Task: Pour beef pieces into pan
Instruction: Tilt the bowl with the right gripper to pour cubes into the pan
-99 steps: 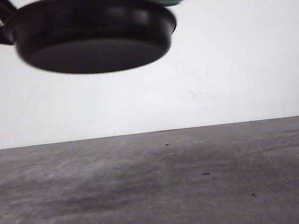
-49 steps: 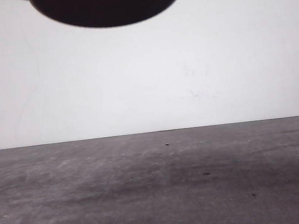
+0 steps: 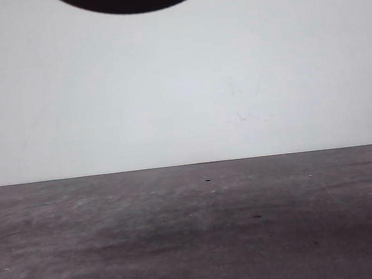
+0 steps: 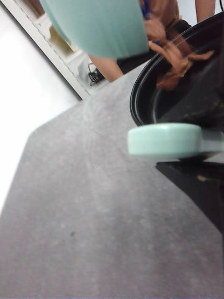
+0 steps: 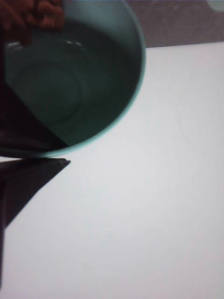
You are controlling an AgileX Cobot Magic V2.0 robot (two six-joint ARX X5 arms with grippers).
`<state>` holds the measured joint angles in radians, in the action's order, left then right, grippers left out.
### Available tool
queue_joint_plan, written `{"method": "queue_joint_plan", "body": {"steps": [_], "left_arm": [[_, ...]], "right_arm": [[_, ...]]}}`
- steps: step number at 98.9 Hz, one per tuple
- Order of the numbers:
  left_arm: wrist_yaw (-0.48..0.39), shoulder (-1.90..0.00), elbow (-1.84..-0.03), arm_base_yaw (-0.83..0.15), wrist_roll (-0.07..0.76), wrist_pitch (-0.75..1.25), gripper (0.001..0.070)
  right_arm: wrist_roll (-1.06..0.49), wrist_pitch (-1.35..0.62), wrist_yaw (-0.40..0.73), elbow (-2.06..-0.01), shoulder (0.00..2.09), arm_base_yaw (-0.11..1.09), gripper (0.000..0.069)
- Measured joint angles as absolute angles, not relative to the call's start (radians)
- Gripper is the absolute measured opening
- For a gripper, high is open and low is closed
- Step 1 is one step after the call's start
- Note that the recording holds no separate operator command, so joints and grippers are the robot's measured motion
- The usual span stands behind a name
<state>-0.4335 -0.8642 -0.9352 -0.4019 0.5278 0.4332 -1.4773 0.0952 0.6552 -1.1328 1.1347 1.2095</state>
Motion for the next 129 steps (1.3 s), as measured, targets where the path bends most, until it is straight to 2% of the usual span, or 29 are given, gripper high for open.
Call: {"method": "queue_joint_plan", "body": {"steps": [15,31,55,65,81,88,98,111,122,123,124,129], "left_arm": [[-0.435,-0.864,-0.935,-0.402,0.528,0.439,0.0060],[-0.435,-0.865,-0.935,-0.402,0.527,0.454,0.0060],[-0.436,-0.865,-0.935,-0.402,0.525,0.454,0.0060],[-0.436,-0.865,-0.935,-0.402,0.521,0.453,0.0060],[-0.435,-0.865,-0.935,-0.402,0.503,0.452,0.0060],[-0.434,-0.865,-0.935,-0.402,0.490,0.451,0.0060],[-0.433,-0.865,-0.935,-0.402,0.485,0.451,0.0060],[-0.433,-0.865,-0.935,-0.402,0.482,0.451,0.0060],[-0.433,-0.862,-0.935,-0.402,0.482,0.450,0.0060],[-0.433,-0.861,-0.935,-0.402,0.480,0.450,0.0060],[-0.433,-0.860,-0.935,-0.402,0.479,0.449,0.0060],[-0.433,-0.854,-0.935,-0.402,0.476,0.446,0.0060]], "right_arm": [[-1.595,0.099,0.653,-1.133,1.135,1.253,0.0014],[-1.646,0.101,0.627,-1.133,1.138,1.283,0.0014],[-1.640,0.116,0.625,-1.133,1.155,1.283,0.0014],[-1.570,0.158,0.659,-1.133,1.155,1.279,0.0014],[-1.309,0.232,0.806,-1.148,1.154,1.238,0.0014],[-1.158,0.162,0.842,-1.177,1.152,1.190,0.0014],[-0.900,-0.024,0.811,-1.240,1.140,1.091,0.0014],[-0.508,-0.305,0.621,-1.318,1.127,0.908,0.0014],[-0.207,-0.479,0.371,-1.318,1.126,0.702,0.0014],[-0.119,-0.520,0.286,-1.314,1.134,0.623,0.0014],[-0.090,-0.531,0.258,-1.311,1.137,0.594,0.0014],[-0.008,-0.550,0.168,-1.295,1.144,0.505,0.0014]]}}
